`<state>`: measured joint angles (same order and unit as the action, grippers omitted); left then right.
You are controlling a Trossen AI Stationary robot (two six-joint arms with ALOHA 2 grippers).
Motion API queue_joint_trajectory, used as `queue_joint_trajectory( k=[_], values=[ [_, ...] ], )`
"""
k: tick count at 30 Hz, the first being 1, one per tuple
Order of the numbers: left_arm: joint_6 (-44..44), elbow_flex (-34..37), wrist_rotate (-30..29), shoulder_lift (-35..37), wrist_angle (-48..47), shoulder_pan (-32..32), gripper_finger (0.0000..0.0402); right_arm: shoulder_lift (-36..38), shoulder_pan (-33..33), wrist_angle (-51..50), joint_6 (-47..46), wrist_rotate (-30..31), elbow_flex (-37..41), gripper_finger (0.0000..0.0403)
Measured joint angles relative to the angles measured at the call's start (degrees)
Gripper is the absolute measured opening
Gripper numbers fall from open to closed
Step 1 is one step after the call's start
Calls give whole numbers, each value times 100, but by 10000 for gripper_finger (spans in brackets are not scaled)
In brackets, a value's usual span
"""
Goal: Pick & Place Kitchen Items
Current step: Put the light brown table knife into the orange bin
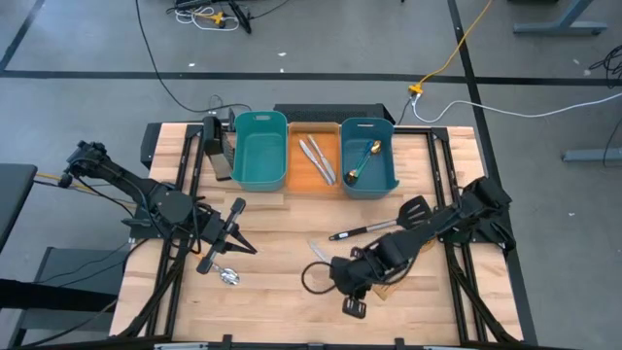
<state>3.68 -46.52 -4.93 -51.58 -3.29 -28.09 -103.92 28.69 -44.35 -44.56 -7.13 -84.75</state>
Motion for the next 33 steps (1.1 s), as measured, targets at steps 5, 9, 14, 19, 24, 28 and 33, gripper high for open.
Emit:
queue_joint_trajectory(
  k=[5, 9, 14, 19, 24, 28, 33],
  values=[
    [-2, 0, 0, 0, 0, 1, 18, -7, 122, -18, -524, 159, 0, 26],
    [-2, 0, 0, -1, 1, 0, 18, -197, 100, -95, -948, 239, 0, 30],
    [-4, 0, 0, -1, 4, 1, 18, -570, 96, -88, -915, 9, 2, 52],
    [-3, 0, 0, -1, 12, 0, 18, -845, 65, -97, -661, 7, 2, 90],
    [0, 0, 0, -1, 8, -1, 18, -1063, -26, -114, -702, 67, 2, 140],
    [0, 0, 0, -1, 7, -1, 18, -1117, -84, -138, -588, 272, 2, 165],
    [0, 0, 0, -1, 6, 0, 18, -1115, -144, -315, -550, 633, 2, 164]
  ],
)
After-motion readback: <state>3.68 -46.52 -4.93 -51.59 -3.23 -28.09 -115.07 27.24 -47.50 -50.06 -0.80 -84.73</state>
